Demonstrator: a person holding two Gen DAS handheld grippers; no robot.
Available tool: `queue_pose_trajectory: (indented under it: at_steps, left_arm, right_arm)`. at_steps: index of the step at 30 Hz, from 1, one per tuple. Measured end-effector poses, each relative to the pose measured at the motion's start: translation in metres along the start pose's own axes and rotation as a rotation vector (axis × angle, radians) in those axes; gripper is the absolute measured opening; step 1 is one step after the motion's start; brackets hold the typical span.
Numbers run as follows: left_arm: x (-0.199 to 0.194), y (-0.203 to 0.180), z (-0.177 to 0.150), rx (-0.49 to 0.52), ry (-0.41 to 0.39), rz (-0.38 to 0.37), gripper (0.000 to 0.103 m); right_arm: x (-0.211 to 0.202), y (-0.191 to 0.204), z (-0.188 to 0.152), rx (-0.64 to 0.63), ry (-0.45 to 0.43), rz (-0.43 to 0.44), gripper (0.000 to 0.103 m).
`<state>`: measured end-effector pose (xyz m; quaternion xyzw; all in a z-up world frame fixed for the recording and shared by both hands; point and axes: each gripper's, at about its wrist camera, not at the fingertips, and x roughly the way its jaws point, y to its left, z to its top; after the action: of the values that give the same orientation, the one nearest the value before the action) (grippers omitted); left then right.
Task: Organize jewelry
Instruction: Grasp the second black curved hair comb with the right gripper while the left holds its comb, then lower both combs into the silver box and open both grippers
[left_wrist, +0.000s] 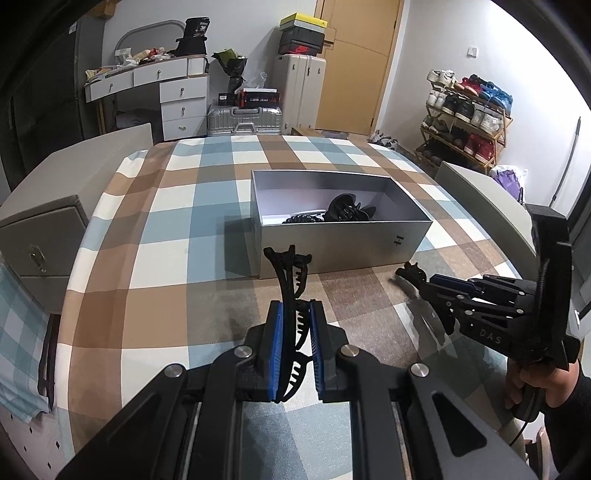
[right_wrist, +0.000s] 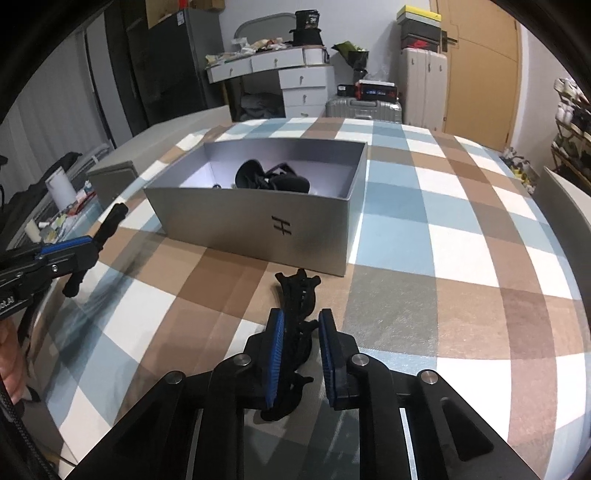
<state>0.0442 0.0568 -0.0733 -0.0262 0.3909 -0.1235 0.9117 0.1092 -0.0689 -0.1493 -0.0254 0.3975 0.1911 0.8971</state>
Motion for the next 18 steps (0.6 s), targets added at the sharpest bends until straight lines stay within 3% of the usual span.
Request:
queue_pose_trajectory:
  at_steps: [18]
  left_arm:
    - [-0.005,-0.001,0.020,-0.038,-0.051,0.004,0.009]
  right_arm:
    - [-0.044,0.005,0.012,0.065,-0.153,0.211,0.018]
